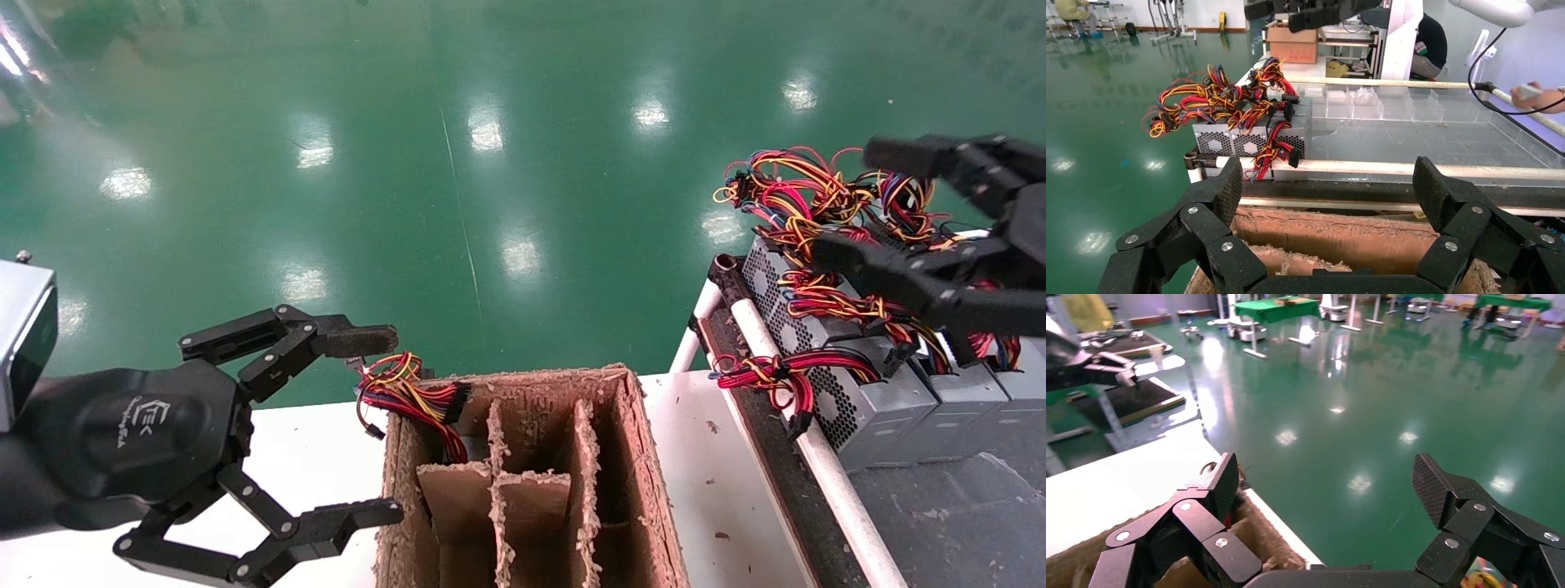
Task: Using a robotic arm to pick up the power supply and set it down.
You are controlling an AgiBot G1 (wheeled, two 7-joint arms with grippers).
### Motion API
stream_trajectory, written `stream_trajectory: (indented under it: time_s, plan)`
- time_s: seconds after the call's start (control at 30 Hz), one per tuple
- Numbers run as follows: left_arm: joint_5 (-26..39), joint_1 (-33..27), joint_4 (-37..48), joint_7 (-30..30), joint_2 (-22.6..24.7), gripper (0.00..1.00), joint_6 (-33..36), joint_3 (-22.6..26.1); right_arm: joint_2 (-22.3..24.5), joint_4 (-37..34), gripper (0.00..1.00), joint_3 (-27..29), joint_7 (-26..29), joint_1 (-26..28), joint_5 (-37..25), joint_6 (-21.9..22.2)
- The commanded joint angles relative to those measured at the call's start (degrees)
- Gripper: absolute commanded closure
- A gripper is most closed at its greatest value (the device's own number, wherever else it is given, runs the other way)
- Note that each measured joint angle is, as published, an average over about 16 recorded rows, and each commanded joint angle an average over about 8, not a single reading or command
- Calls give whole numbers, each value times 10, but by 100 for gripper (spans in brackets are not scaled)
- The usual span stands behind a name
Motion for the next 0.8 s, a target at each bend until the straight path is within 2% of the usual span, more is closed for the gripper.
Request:
stream_trajectory:
  time_s: [0.03,0.8]
  plan:
    - [0,0,0,0,0,0,0,0,-6,2,0,2,-1,-3,0,-8]
    - [0,0,0,0,0,0,0,0,-80,26,0,21,-18,-43,-3,-95]
